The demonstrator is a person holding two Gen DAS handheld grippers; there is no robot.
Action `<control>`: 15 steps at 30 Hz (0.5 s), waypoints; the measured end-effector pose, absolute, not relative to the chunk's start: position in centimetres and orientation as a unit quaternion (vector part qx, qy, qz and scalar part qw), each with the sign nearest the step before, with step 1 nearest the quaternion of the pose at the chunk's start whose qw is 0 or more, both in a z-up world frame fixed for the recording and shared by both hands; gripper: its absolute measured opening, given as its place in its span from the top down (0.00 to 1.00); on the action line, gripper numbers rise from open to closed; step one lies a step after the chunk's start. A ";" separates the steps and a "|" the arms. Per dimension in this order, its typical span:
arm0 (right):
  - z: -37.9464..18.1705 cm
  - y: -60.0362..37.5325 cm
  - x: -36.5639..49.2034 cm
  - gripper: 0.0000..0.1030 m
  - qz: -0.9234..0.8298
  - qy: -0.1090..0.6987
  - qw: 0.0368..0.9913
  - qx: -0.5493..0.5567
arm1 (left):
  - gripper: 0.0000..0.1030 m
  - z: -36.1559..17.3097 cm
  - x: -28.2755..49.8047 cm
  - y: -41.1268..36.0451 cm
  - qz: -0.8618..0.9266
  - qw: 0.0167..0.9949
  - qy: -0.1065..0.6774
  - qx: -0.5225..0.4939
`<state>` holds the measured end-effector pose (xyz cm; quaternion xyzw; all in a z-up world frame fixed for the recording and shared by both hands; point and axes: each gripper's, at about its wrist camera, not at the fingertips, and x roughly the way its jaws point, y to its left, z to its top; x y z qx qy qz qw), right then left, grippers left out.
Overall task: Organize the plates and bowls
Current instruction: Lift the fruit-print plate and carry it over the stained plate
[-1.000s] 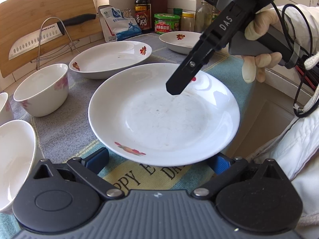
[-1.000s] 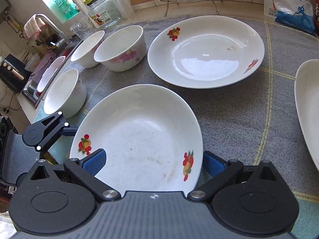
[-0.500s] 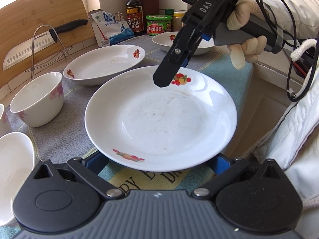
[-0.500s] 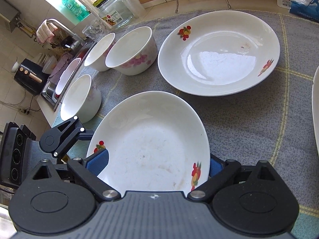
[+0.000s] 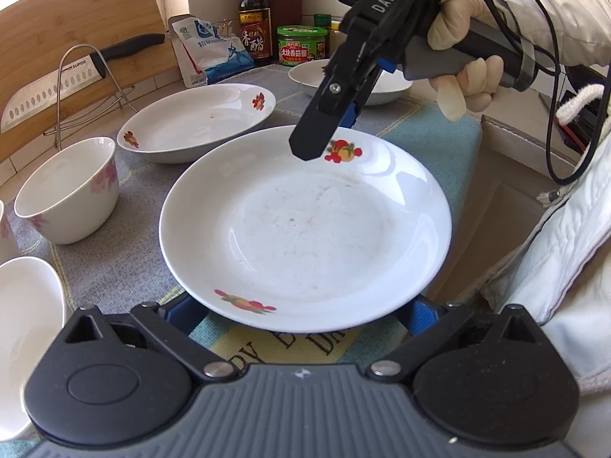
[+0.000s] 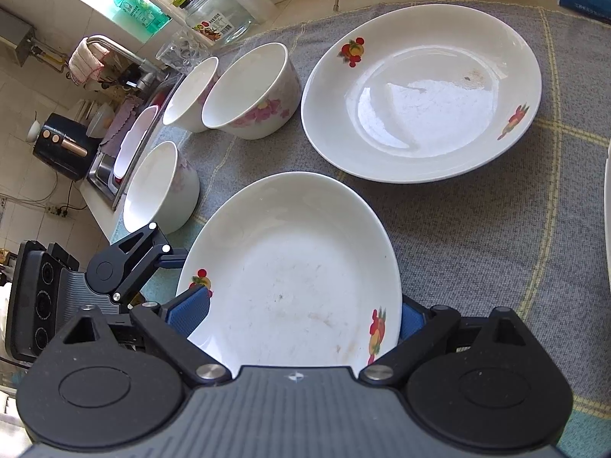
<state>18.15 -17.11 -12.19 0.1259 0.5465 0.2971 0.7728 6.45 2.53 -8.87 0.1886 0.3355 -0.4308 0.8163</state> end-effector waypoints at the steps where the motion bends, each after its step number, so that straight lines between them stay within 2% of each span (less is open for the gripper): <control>1: -12.1 -17.1 18.1 0.03 0.298 0.545 0.774 0.125 | 0.02 -8.8 6.5 2.5 -0.431 0.817 0.335 0.188; 15: -10.0 -18.6 17.4 0.03 0.307 0.527 0.783 0.119 | 0.02 -6.7 6.4 1.4 -0.428 0.817 0.335 0.192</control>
